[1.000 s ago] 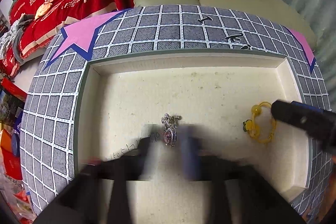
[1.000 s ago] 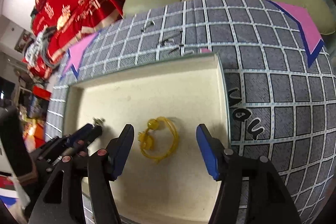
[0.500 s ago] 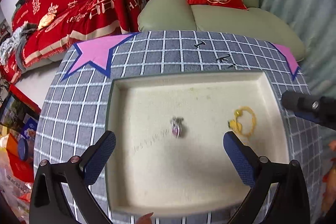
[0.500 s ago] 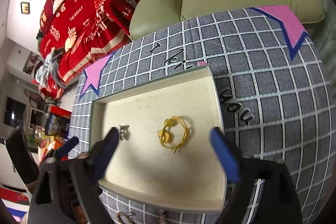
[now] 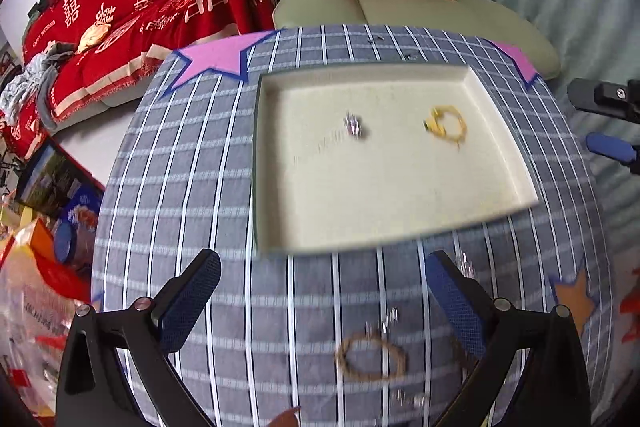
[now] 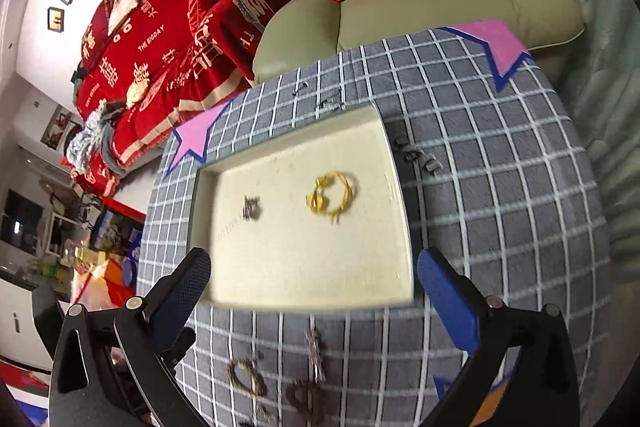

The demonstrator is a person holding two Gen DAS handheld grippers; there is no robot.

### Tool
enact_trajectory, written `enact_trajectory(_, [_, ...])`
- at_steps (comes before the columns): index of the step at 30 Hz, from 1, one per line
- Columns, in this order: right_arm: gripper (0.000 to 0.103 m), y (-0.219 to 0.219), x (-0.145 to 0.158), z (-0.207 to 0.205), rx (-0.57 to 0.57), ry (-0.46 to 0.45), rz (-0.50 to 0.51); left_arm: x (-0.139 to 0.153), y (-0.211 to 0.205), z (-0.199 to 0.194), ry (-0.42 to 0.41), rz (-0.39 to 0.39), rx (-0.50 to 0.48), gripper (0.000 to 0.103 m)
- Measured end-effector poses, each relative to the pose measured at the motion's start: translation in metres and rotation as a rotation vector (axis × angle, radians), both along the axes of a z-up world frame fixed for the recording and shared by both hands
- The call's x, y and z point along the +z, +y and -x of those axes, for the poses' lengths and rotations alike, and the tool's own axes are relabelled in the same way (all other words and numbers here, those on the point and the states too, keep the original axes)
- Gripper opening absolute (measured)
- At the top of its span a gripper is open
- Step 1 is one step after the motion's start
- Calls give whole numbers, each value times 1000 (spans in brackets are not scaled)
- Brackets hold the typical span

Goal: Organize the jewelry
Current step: 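Move both tools back toward the remaining jewelry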

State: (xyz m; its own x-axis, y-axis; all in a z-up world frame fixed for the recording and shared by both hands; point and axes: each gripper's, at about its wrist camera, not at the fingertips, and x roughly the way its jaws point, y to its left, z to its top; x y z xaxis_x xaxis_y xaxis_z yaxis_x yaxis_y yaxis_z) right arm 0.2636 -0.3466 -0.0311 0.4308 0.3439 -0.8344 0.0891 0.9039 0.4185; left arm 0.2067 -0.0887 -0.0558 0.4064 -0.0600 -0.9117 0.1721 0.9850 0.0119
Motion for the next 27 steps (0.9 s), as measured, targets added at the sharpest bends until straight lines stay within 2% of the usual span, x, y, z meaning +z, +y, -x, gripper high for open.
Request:
enact_trajectory(13, [103,18,-15,89,54,126,54,-21,24,82,111,27,-12,103])
enact_trajectory(19, [103,20,-39,133,66,219,85,-37,25,115,171,31,-45,103])
enact_trajectory(27, [103,19,-78,181,88,350,167,-61,23,132,229,44,-48,103])
